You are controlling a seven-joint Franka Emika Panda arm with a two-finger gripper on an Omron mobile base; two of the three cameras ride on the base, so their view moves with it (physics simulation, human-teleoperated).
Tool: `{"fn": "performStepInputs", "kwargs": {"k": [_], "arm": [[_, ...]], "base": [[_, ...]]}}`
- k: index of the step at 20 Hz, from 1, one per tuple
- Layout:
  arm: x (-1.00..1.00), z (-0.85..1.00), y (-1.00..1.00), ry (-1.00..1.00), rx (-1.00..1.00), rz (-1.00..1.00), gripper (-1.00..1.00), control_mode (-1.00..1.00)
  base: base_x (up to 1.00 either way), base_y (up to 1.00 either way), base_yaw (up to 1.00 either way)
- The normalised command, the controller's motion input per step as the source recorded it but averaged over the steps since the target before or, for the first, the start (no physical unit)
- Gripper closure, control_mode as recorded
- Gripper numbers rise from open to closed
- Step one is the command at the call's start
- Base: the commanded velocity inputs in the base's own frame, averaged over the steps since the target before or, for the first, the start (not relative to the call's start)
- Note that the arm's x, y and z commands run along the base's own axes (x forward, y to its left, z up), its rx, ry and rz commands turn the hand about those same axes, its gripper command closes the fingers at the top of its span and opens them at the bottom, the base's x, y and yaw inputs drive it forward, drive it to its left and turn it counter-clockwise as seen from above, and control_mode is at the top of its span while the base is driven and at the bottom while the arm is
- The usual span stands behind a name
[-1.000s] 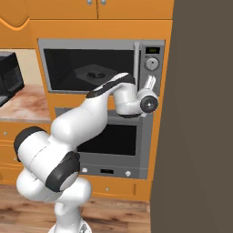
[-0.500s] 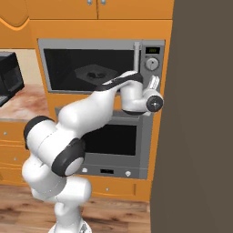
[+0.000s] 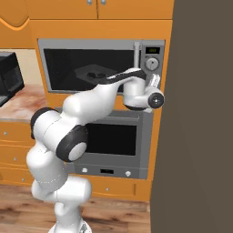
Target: Place the tupperware containing the shrimp and bell pepper meal in the microwave. Close the microwave door and press the start button to reheat the meal.
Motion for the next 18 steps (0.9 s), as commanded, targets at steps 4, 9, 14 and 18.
{"fn": "performStepInputs", "kwargs": {"k": [4,9,14,18], "arm": [[0.28,-0.02,-0.04,0.0,0.0,0.0,1.0,-1.0],[0.22,-0.06,-0.1,-0.01,0.0,0.01,1.0,-1.0],[0.28,-0.12,-0.05,0.0,0.0,0.01,1.0,-1.0],[0.32,-0.16,0.0,0.0,0.0,0.01,1.0,-1.0]], "base": [[0.0,0.0,0.0],[0.0,0.0,0.0],[0.0,0.0,0.0],[0.0,0.0,0.0]]}}
